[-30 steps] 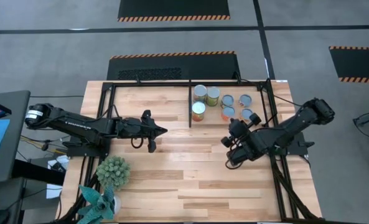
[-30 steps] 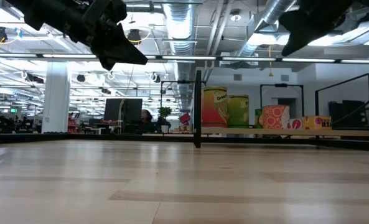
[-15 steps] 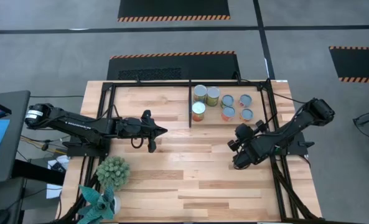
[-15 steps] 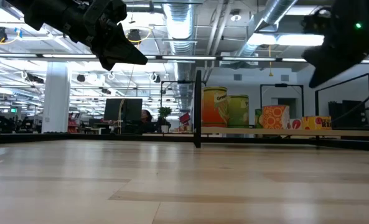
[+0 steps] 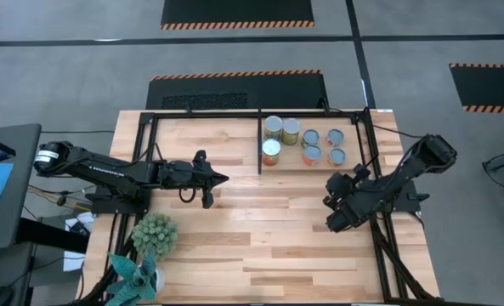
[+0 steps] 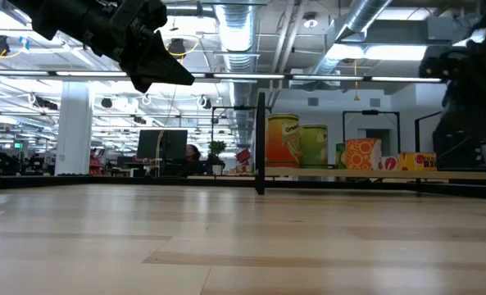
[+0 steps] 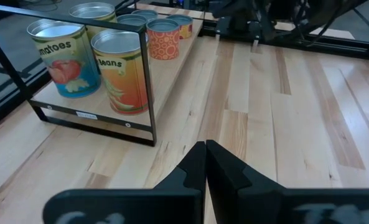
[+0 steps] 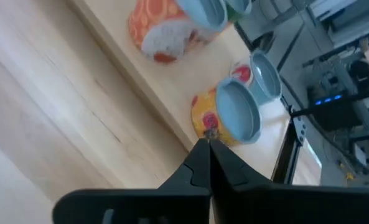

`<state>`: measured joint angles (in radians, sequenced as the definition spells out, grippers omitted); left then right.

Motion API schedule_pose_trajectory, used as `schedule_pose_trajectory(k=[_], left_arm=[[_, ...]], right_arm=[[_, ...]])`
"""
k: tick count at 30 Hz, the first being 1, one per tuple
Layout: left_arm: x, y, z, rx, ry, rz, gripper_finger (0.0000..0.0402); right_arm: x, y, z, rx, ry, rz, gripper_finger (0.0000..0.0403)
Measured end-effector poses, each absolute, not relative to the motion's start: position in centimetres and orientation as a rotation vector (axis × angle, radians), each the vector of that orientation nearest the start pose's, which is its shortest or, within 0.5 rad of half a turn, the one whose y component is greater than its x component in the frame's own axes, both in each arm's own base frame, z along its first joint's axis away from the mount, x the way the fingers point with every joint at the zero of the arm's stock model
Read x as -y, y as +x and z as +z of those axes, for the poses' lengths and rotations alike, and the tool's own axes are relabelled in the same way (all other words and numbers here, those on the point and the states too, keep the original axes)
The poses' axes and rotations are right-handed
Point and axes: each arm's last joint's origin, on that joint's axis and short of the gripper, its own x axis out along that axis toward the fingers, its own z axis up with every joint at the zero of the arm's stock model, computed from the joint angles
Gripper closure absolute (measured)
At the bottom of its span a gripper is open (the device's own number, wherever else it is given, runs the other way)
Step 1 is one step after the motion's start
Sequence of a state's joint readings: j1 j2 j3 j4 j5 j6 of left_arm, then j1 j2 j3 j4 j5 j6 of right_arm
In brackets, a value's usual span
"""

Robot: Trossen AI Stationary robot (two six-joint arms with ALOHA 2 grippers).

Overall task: Pick and place cans onto a shelf
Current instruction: Adjust the canned pineapple on the shelf

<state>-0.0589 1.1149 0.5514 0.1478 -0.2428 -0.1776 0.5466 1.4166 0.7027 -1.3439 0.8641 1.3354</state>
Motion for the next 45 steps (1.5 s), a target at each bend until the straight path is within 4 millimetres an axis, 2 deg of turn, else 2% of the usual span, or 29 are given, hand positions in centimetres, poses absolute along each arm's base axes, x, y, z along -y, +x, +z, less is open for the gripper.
schedule_pose_trajectory(k=[8, 23, 35, 45], left_arm=[[0.7, 23.1, 22.2, -0.394, -0.112, 0.217, 0.0402], [0.7, 23.1, 22.2, -0.394, -0.111, 0.217, 0.0401], [0.6, 23.1, 22.2, -0.393, -0.11, 0.222, 0.0401], [0.7, 23.1, 22.2, -0.393, -0.11, 0.222, 0.0402]], right_arm=[[-6.4, 14.0, 14.9, -0.999, -0.228, -1.005, 0.0394], [-4.7, 14.0, 13.9, -1.025, -0.269, -1.05, 0.0389], [-3.7, 14.3, 13.9, -1.034, -0.305, -1.087, 0.0387], [-3.0, 14.7, 13.8, -1.028, -0.244, -1.135, 0.0391]])
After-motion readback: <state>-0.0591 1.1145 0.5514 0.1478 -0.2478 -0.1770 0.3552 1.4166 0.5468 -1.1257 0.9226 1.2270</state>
